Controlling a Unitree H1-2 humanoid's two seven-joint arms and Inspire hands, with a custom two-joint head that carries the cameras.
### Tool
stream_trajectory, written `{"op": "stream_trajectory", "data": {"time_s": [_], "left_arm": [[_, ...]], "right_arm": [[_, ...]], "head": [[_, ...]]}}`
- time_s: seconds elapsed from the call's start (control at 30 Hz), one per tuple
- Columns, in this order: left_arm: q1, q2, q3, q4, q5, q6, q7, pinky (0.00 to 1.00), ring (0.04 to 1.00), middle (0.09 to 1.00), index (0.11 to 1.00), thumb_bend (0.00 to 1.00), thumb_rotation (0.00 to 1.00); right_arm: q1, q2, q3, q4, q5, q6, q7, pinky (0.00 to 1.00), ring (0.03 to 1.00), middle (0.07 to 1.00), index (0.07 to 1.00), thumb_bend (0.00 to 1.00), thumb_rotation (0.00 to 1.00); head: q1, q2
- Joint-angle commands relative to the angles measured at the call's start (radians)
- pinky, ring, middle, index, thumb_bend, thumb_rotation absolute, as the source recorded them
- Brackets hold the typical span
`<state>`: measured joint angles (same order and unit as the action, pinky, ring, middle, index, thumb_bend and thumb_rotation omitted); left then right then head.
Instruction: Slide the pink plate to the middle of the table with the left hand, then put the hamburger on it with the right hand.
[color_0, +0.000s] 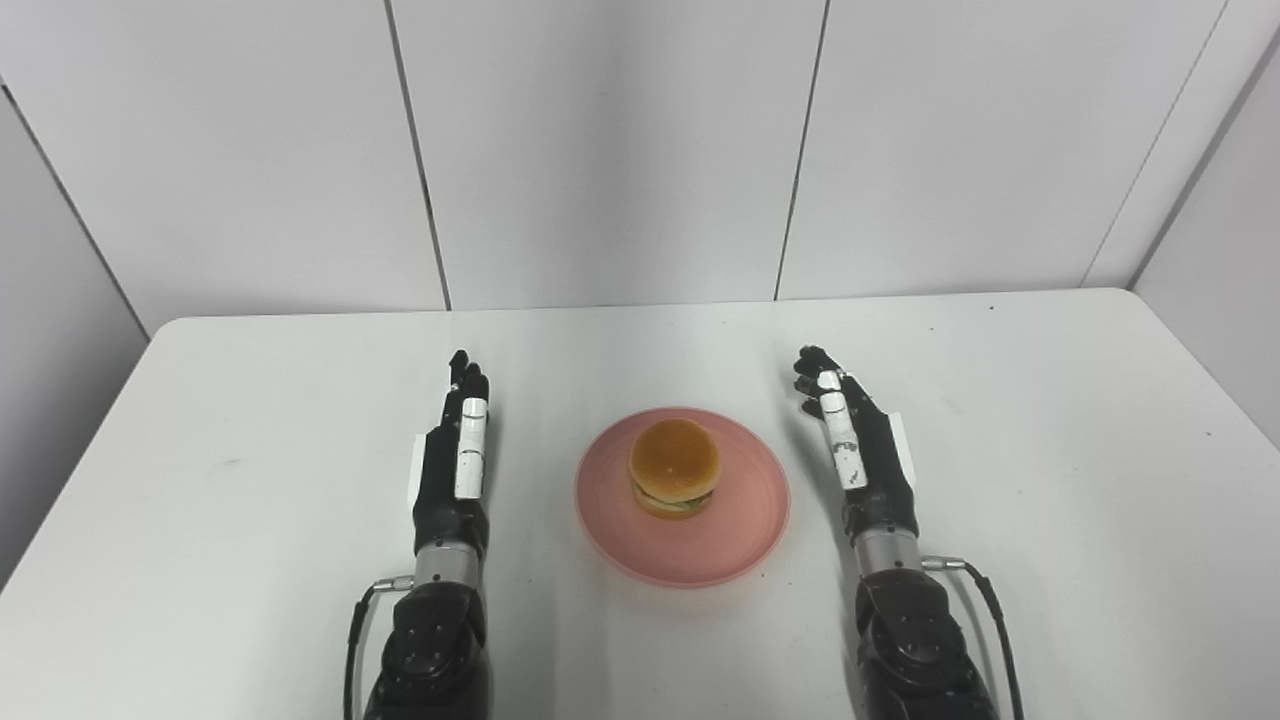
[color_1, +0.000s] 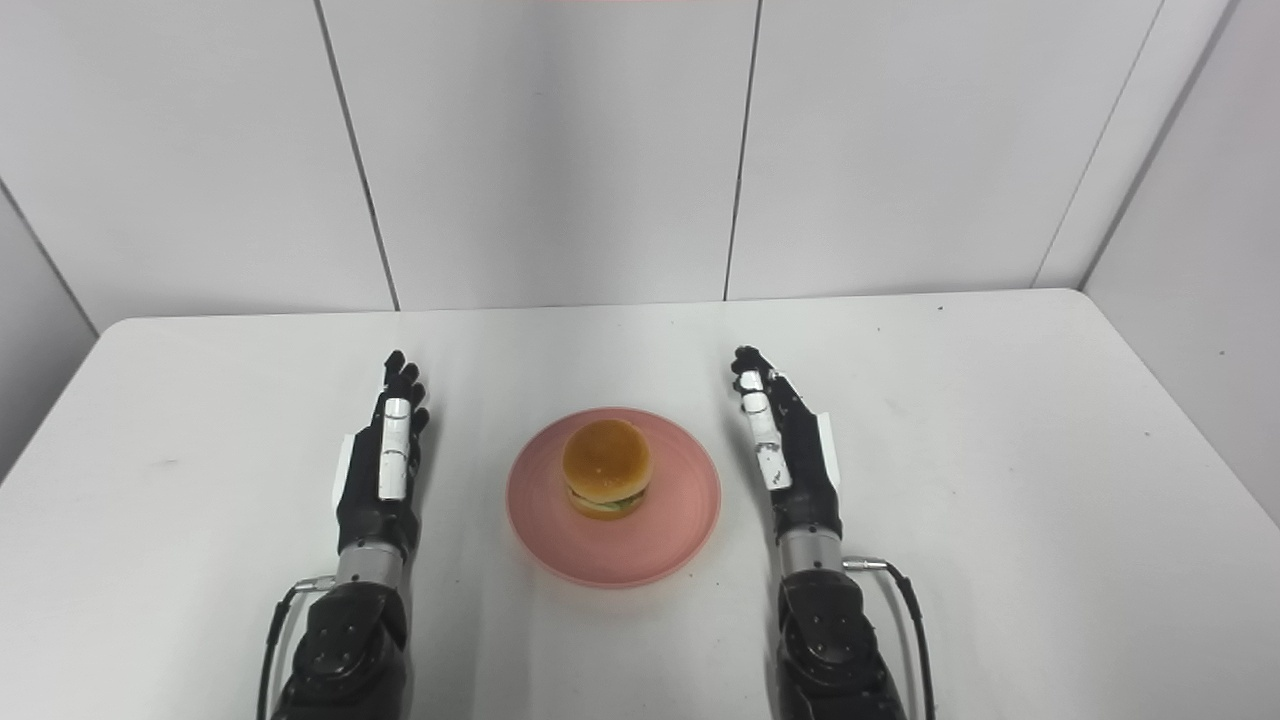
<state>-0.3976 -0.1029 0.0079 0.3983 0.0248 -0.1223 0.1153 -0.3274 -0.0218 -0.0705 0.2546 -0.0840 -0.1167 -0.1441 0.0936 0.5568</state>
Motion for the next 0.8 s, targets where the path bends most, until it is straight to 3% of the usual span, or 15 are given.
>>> {"op": "stream_trajectory", "data": {"time_s": [0.0, 0.53, 0.77], "left_arm": [[0.008, 0.019, 0.005, 0.001, -0.008, 0.014, -0.012, 1.00, 1.000, 1.000, 0.981, 0.82, 0.97], [0.059, -0.007, -0.002, -0.102, -0.009, 0.074, -0.024, 1.00, 0.984, 0.974, 0.947, 0.85, 0.96], [0.091, -0.025, -0.001, -0.158, -0.002, 0.050, -0.011, 1.00, 0.991, 0.977, 0.967, 0.82, 0.98]], "right_arm": [[0.020, 0.009, 0.000, 0.003, 0.006, -0.049, -0.009, 0.90, 0.883, 0.911, 0.982, 0.81, 1.00], [0.072, 0.046, -0.010, -0.077, 0.135, 0.009, 0.044, 0.92, 0.923, 0.967, 0.987, 0.81, 1.00], [0.101, 0.074, -0.010, -0.092, 0.147, 0.008, 0.036, 0.93, 0.928, 0.960, 0.976, 0.85, 1.00]], "head": [[0.000, 0.001], [-0.002, 0.038], [-0.013, 0.039]]}}
